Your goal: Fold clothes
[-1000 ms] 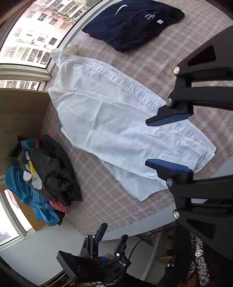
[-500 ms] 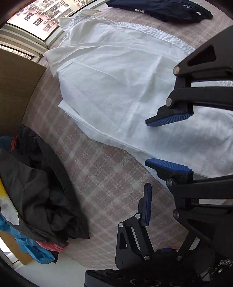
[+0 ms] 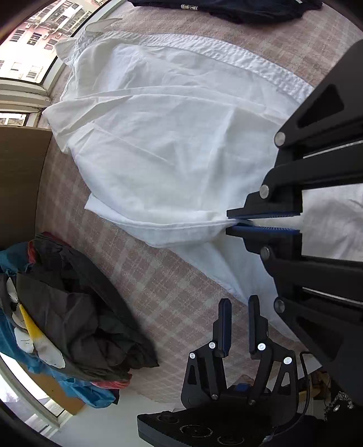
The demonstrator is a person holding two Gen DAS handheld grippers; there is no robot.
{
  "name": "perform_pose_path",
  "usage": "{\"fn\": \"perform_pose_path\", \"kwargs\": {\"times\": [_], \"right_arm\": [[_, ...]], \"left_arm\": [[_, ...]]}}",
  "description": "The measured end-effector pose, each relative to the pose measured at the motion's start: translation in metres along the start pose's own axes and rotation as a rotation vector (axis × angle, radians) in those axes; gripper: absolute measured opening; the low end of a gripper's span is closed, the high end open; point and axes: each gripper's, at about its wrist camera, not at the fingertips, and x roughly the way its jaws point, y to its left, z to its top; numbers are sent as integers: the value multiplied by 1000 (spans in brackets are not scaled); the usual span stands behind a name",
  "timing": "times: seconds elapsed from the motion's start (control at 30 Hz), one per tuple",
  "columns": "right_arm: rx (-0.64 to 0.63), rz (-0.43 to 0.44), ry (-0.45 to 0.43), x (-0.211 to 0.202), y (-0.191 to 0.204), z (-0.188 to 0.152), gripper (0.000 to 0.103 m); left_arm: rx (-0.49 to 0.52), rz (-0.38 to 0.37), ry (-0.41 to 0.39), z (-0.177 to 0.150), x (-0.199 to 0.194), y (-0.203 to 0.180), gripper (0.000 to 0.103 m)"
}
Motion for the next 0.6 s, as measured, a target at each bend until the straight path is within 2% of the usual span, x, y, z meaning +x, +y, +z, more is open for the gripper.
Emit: {"fn": "perform_pose_path", "kwargs": {"times": [0.07, 0.17, 0.27, 0.3, 0.4, 0.47, 0.57, 0.6], "right_arm": [[7, 3, -8, -3, -2, 0, 5], [19, 12, -23, -8, -6, 0, 5], [44, 49, -45, -14, -13, -2, 5], [49, 55, -48, -14, -13, -2, 5], [53, 70, -52, -11, -14, -1, 5], [54, 64, -60, -12, -11, 2, 5], [69, 54, -74, -20, -17, -1, 5], [79, 55, -79, -22, -20, -2, 5]], "left_arm": [[8, -19, -42, 10, -6, -5, 23], [47, 20, -56, 26, 5, -8, 24], [53, 174, -3, 34, 29, 7, 28], [-7, 195, -11, 32, 25, 19, 37], [-172, 254, -33, 26, 14, 53, 32], [-236, 163, -95, 24, 0, 64, 32], [-239, -8, -167, 34, -10, 61, 32], [-220, 1, -154, 42, -1, 59, 32]]}}
